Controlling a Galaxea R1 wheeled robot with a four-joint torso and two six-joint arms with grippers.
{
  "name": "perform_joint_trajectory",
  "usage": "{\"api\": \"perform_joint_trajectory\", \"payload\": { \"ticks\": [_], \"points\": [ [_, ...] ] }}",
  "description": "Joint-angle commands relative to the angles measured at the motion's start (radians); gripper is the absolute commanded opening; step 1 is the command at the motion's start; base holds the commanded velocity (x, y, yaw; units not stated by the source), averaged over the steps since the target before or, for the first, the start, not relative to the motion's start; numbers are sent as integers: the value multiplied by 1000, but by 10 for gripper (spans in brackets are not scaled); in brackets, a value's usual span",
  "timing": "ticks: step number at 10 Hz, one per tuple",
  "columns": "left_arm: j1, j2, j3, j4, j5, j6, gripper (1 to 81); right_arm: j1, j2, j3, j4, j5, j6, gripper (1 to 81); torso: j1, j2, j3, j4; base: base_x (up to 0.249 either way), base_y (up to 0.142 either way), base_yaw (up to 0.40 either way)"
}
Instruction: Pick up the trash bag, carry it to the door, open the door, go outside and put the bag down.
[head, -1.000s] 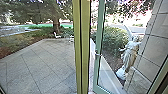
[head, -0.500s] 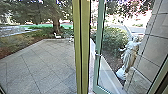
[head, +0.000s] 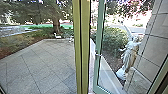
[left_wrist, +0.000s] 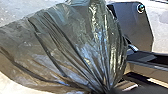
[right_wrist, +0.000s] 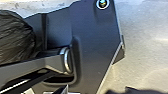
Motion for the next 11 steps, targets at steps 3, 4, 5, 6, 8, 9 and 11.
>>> {"api": "perform_joint_trajectory", "payload": {
  "ticks": [3,4,5,6,8,9,11],
  "points": [
    [-48,58,-89,5,12,53,10,-3,113,-14,79,8,-68,811,0,0,0,0,0,0,0],
    [-48,60,-89,3,12,53,10,-10,114,-28,79,19,-68,811,0,0,0,0,0,0,0],
    [-51,64,-89,5,12,54,10,-11,117,-53,80,19,-67,811,0,0,0,0,0,0,0],
    [-56,70,-89,8,12,54,10,-17,131,-82,82,30,-65,811,0,0,0,0,0,0,0],
    [-58,80,-89,29,14,53,10,-23,146,-105,81,48,-65,811,0,0,0,0,0,0,0],
    [-58,80,-89,33,14,53,10,-26,147,-106,80,48,-65,811,0,0,0,0,0,0,0],
    [-58,80,-89,34,17,54,10,-30,148,-102,79,50,-67,811,0,0,0,0,0,0,0]
  ]
}}
